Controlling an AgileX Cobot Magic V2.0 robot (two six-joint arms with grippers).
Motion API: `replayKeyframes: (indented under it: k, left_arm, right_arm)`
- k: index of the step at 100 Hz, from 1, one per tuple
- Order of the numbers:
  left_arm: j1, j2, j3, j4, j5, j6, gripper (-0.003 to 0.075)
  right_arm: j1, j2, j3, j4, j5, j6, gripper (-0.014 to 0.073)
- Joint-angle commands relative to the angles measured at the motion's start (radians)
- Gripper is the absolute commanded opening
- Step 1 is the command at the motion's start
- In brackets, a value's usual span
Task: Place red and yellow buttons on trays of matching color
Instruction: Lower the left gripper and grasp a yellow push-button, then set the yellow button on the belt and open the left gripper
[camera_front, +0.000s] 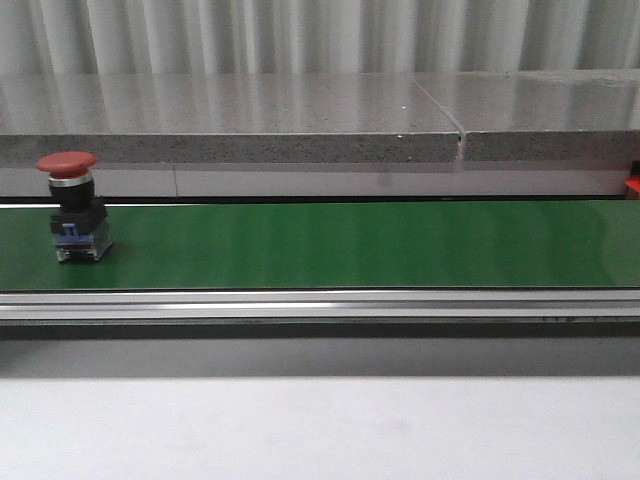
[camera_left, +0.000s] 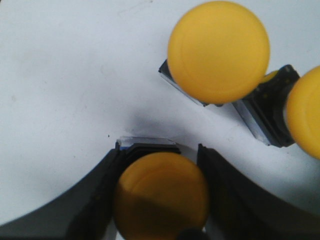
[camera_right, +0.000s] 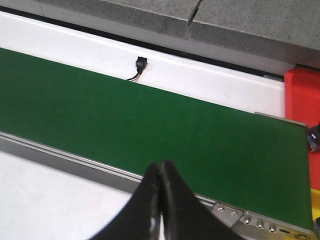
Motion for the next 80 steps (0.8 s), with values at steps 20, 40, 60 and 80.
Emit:
replayKeyframes:
  k: [20,40,60,80]
  left_arm:
    - [0.004,-0.117,-0.029,0.002,-0.030,-0.011,0.0204]
    - [-0.009,-0.251,0.015,-0.013,-0.008,-0.011,0.0204]
    - [-0.022,-0.403,0.082,-0.063,0.027,-0.005,0.0204]
    - [-0.099,-0.500,0.131,-0.103,0.066,-0.005,0.0204]
  right_arm:
    - [0.001,0.001,-0.023,0.014,-0.064,-0.004,-0.0069]
    - [0.001,0.001,-0.023,0.014,-0.064,-0.004,-0.0069]
    - [0.001,0.001,-0.023,0.014,-0.064,-0.004,-0.0069]
    - [0.001,0.001,-0.023,0.014,-0.064,-0.004,-0.0069]
